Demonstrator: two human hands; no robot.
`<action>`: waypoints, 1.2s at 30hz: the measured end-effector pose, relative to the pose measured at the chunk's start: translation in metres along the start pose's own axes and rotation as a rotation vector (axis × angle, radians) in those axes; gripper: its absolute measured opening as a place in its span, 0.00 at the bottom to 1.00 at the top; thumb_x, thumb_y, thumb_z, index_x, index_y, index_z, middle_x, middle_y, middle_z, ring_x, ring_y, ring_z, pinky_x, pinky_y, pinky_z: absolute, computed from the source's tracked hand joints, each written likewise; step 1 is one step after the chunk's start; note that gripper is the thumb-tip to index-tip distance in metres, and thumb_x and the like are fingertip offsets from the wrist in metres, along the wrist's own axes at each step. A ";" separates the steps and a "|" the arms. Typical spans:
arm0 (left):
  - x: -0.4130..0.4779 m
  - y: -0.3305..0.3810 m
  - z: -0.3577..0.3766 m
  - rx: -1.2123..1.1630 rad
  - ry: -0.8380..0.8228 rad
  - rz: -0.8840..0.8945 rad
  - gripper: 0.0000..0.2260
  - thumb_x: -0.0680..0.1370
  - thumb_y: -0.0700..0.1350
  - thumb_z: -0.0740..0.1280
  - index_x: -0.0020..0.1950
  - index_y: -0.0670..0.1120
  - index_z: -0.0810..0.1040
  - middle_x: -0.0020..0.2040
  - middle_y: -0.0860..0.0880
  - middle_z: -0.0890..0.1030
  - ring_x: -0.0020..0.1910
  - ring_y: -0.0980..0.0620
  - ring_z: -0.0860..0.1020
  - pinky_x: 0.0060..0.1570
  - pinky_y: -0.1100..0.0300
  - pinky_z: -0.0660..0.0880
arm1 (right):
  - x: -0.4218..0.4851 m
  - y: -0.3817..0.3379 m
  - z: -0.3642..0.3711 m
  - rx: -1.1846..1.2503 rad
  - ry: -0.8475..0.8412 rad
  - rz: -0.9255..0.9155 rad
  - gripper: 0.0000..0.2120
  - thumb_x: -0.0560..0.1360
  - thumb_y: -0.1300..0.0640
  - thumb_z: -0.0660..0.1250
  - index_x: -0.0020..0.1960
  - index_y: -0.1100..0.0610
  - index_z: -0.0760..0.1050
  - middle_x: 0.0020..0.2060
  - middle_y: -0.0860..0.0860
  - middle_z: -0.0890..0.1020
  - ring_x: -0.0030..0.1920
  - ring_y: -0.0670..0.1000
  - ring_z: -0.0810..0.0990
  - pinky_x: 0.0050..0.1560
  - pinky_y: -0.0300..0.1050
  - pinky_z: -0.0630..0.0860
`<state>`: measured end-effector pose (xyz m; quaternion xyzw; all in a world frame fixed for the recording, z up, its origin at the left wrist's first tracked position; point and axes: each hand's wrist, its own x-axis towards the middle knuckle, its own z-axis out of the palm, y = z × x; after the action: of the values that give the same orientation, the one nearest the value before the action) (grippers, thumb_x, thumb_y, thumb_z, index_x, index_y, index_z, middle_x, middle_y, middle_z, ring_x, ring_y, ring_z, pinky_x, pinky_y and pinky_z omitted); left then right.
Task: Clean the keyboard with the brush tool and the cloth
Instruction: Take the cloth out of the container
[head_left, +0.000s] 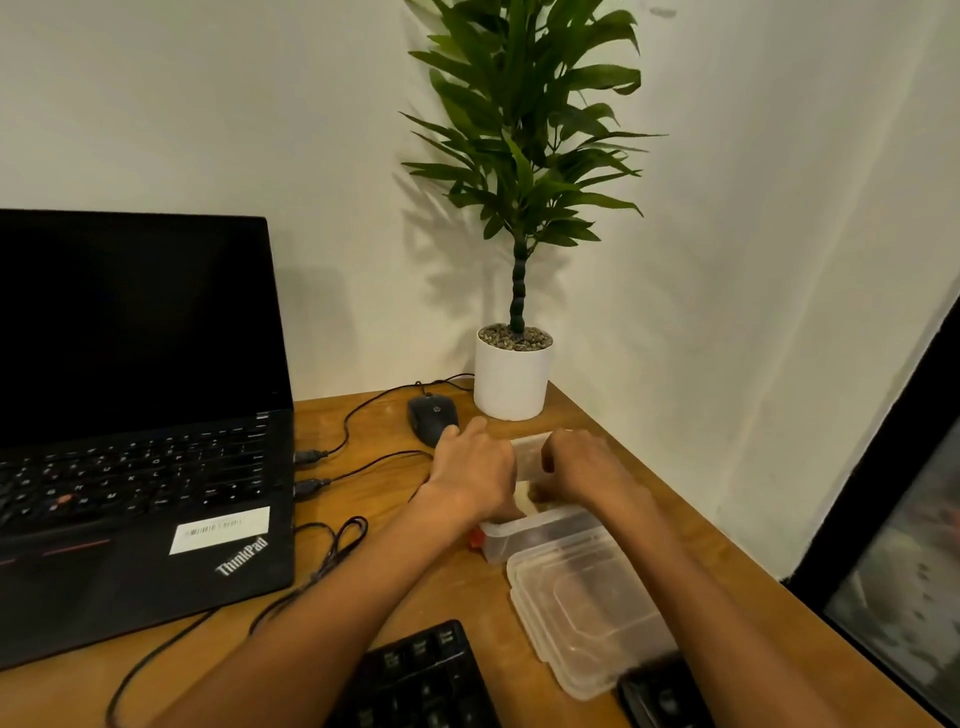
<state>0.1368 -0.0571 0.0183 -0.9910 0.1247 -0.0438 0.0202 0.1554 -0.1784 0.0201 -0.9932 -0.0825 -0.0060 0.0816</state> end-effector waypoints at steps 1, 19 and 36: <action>0.001 0.000 0.001 0.010 -0.007 0.006 0.17 0.71 0.57 0.69 0.55 0.49 0.80 0.55 0.48 0.77 0.61 0.49 0.65 0.56 0.53 0.63 | 0.001 0.001 -0.001 0.009 -0.036 -0.012 0.18 0.68 0.54 0.72 0.55 0.58 0.75 0.53 0.54 0.79 0.47 0.51 0.76 0.48 0.42 0.72; -0.014 -0.016 -0.006 -0.395 0.225 -0.026 0.10 0.76 0.52 0.63 0.51 0.51 0.82 0.45 0.50 0.82 0.47 0.50 0.77 0.46 0.54 0.73 | -0.013 0.020 -0.025 0.147 0.109 -0.259 0.06 0.72 0.54 0.68 0.48 0.52 0.80 0.45 0.48 0.82 0.43 0.47 0.78 0.44 0.44 0.77; -0.165 -0.080 -0.087 -0.666 0.713 -0.067 0.12 0.72 0.55 0.68 0.45 0.48 0.83 0.38 0.52 0.82 0.38 0.57 0.79 0.38 0.57 0.76 | -0.109 -0.069 -0.075 0.668 0.509 -0.615 0.06 0.72 0.57 0.70 0.47 0.56 0.80 0.39 0.39 0.78 0.43 0.33 0.75 0.41 0.26 0.70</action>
<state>-0.0109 0.0585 0.0952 -0.8704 0.0990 -0.3389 -0.3432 0.0363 -0.1408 0.1022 -0.8100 -0.3453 -0.2445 0.4060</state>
